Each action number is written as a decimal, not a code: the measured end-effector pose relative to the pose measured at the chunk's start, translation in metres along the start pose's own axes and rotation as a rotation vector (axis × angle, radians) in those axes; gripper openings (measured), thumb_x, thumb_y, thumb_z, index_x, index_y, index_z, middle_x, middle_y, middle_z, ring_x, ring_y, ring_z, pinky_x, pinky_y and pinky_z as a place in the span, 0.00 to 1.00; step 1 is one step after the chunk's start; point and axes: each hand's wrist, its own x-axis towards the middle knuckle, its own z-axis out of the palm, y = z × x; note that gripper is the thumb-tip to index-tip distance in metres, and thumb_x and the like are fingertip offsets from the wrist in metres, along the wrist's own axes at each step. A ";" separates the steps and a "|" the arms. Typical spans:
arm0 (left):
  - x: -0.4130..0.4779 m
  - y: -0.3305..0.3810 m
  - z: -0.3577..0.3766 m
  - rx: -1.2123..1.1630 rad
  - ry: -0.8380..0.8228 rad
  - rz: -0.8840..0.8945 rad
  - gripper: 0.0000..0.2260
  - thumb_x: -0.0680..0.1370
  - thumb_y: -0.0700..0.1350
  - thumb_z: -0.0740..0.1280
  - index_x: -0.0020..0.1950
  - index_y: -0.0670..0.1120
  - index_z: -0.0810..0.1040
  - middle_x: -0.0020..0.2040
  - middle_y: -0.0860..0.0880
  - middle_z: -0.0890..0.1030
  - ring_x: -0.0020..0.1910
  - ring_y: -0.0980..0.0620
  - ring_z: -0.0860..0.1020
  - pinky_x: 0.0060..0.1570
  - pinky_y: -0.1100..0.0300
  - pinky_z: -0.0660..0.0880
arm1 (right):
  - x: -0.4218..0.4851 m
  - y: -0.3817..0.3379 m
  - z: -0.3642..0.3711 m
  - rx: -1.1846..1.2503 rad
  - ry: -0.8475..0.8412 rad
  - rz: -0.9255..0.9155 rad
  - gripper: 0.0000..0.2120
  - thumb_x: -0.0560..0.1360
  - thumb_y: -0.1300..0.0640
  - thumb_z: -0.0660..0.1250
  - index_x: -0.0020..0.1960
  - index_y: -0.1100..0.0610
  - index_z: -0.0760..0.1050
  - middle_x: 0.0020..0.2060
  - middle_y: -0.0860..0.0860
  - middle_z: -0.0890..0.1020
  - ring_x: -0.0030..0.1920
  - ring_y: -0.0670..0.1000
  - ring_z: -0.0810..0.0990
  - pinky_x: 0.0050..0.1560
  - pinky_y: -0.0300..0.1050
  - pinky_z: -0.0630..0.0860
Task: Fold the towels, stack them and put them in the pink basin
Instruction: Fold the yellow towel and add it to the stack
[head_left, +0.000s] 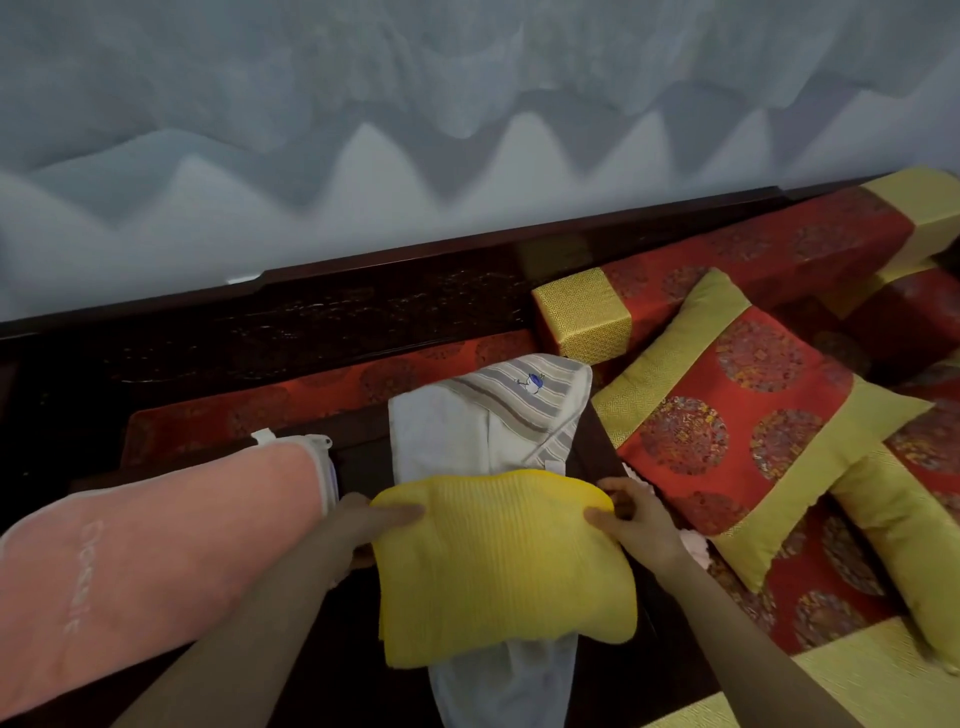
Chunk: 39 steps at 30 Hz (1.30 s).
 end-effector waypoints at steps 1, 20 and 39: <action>-0.002 0.002 -0.001 0.024 -0.021 -0.025 0.37 0.58 0.54 0.81 0.59 0.39 0.73 0.55 0.42 0.80 0.51 0.43 0.79 0.47 0.51 0.78 | 0.002 0.001 0.000 -0.030 -0.004 0.003 0.15 0.68 0.61 0.76 0.52 0.53 0.76 0.41 0.48 0.78 0.42 0.45 0.75 0.43 0.37 0.70; 0.029 -0.004 0.002 0.793 0.058 0.633 0.40 0.61 0.54 0.69 0.72 0.50 0.64 0.67 0.46 0.66 0.67 0.44 0.65 0.64 0.51 0.66 | -0.004 -0.003 -0.001 0.034 -0.006 0.009 0.07 0.71 0.63 0.72 0.42 0.61 0.73 0.37 0.51 0.75 0.40 0.51 0.74 0.40 0.43 0.69; -0.139 -0.039 -0.076 -0.014 0.468 1.056 0.18 0.78 0.41 0.65 0.49 0.66 0.66 0.39 0.58 0.77 0.39 0.65 0.76 0.35 0.69 0.70 | -0.118 -0.133 -0.023 0.407 -0.099 -0.199 0.13 0.71 0.57 0.69 0.56 0.54 0.77 0.48 0.49 0.85 0.49 0.49 0.84 0.45 0.41 0.81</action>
